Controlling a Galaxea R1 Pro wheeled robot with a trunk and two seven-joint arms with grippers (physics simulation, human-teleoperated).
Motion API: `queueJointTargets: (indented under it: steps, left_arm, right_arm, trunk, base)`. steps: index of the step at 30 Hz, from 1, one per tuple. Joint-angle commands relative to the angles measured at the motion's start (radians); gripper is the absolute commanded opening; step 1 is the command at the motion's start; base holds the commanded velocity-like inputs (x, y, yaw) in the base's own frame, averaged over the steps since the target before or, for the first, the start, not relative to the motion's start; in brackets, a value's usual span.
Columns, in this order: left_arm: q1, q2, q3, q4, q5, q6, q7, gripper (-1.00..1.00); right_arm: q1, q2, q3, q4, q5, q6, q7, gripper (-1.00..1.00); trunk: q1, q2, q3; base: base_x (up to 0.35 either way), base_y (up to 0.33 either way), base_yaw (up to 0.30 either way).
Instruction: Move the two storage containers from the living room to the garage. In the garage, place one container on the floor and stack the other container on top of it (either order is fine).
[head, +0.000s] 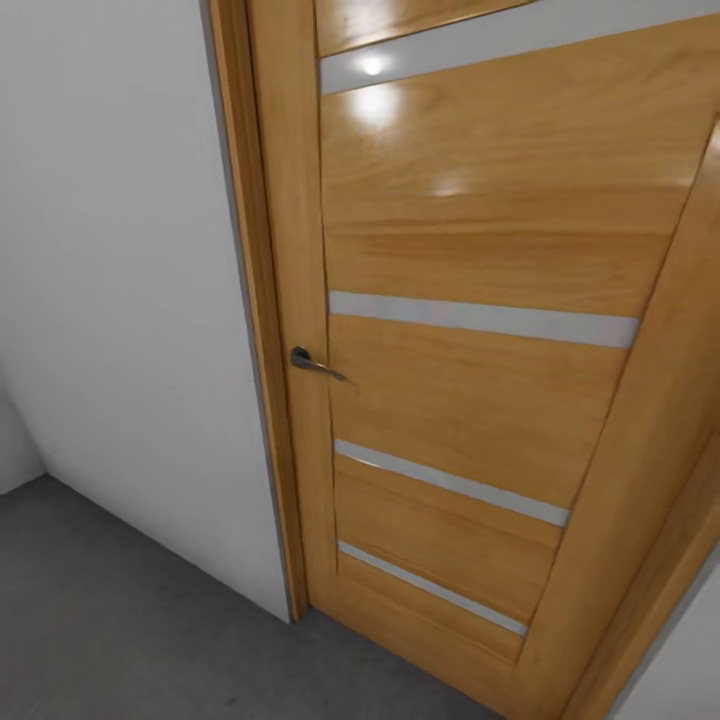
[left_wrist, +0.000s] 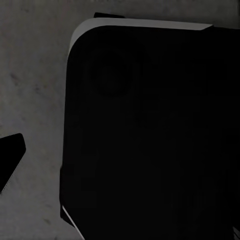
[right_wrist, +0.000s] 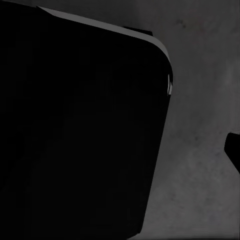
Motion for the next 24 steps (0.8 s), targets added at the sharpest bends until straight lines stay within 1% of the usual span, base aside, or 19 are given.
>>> queueJointTargets:
  steps: [1, 4, 8, 24]
  left_arm:
    - [0.000, -0.001, 0.000, 0.000, 0.010, -0.003, 0.000, 1.00]
    - [0.000, -0.001, 0.000, 0.000, 0.009, -0.003, 0.000, 1.00]
    - [0.000, -0.001, 0.000, 0.001, 0.010, -0.002, -0.001, 1.00]
    - [0.000, 0.001, 0.000, 0.001, 0.012, 0.000, -0.001, 1.00]
  right_arm:
    - [0.000, 0.000, 0.008, 0.000, -0.009, -0.003, -0.003, 1.00]
    - [0.000, 0.000, 0.008, 0.000, -0.009, -0.003, -0.003, 1.00]
    - [0.000, 0.000, 0.008, 0.000, -0.007, -0.004, -0.003, 1.00]
    - [0.000, 0.000, 0.008, 0.000, -0.006, -0.003, -0.003, 1.00]
  trunk:
    - [0.000, 0.000, -0.001]
    - [0.000, 0.000, -0.001]
    - [0.000, 0.000, -0.001]
    - [0.000, 0.000, -0.001]
  base:
    - [0.010, 0.000, -0.242]
    - [0.100, 0.018, -0.242]
    - [0.248, 0.094, -0.162]
    - [0.305, 0.135, -0.013]
